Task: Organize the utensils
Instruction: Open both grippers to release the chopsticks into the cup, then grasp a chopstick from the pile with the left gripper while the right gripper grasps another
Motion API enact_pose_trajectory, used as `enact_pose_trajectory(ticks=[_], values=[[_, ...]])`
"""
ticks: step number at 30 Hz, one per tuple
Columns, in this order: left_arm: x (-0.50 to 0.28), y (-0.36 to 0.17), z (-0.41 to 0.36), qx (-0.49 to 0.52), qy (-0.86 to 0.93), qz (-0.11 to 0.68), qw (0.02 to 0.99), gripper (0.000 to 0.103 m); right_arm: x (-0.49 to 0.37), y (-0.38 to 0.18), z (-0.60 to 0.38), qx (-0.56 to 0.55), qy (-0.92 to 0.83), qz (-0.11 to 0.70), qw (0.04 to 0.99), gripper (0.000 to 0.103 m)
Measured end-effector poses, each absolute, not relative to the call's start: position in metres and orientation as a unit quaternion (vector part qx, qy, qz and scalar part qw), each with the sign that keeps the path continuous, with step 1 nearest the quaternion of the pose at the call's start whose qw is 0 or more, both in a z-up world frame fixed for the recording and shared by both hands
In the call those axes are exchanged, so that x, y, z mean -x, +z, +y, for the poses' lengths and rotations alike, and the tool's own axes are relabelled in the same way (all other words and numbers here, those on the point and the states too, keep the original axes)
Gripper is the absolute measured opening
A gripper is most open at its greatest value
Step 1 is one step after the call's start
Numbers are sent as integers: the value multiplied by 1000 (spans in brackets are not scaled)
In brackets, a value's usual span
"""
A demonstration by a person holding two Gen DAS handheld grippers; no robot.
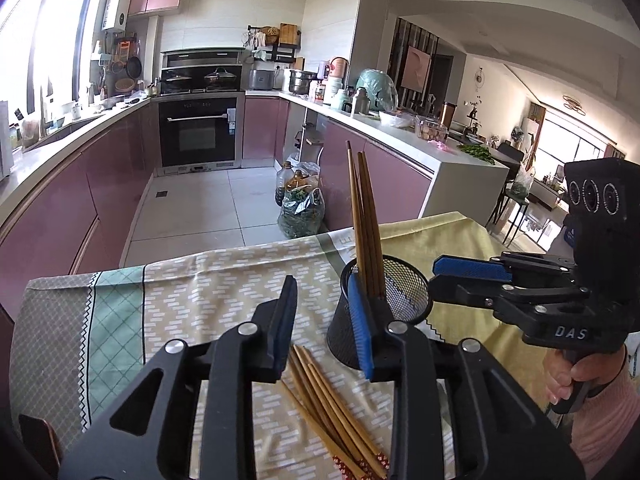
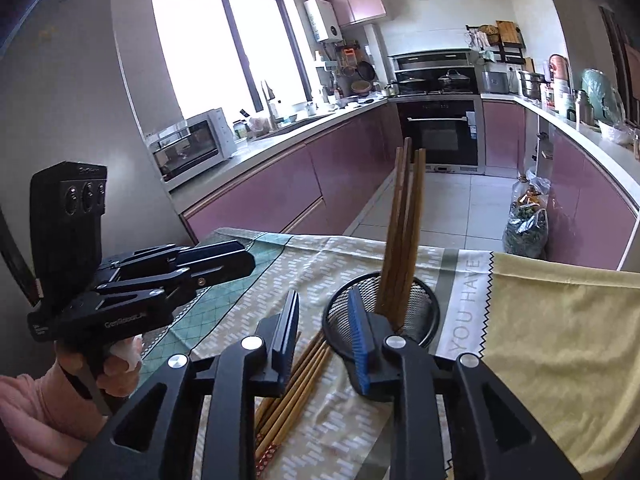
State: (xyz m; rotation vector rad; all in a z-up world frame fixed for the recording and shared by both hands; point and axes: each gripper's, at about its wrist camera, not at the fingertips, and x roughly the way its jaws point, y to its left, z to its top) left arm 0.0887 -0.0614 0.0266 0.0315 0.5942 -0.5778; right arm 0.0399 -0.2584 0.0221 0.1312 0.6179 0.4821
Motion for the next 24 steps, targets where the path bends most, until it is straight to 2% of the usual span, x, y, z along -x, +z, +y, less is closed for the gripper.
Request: enact_pose_trajectory(ticks=[3,15,24], values=[[-76,13,-52,-19,-276,305,911,32,-26,13,-244,-55,255,312,913,30],[-58,-79,-59,-38,-282,423,860,33,-22,-69,-210,-55,250,430,866,30],[-59,-94,-63,-41,-283,439,852,31,-15,-85,-202,-48,235,445,863,30]])
